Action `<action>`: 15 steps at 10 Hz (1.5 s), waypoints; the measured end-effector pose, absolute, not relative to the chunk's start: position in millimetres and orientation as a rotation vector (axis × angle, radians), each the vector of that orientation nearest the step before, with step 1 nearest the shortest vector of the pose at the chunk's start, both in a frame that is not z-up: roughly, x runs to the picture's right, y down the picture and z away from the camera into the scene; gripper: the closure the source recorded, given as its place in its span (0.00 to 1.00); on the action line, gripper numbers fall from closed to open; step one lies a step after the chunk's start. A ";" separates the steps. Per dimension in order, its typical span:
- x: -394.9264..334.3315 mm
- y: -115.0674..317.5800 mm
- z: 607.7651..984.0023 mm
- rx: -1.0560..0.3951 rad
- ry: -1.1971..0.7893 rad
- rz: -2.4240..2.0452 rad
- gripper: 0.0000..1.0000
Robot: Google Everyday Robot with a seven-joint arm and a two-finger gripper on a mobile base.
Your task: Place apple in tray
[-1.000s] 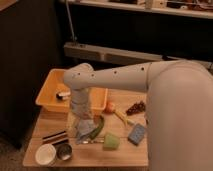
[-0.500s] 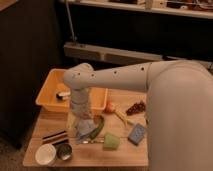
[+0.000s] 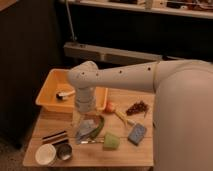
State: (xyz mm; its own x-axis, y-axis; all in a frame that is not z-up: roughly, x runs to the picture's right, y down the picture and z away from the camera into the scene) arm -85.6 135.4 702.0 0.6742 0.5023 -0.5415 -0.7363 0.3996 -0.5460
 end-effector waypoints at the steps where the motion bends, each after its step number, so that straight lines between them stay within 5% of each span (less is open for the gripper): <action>1: -60.4 119.1 708.8 -0.811 0.310 0.801 0.26; 7: 91.8 71.1 715.8 -0.674 0.178 0.798 0.26; 15: 113.4 85.1 731.0 -0.724 0.026 0.606 0.26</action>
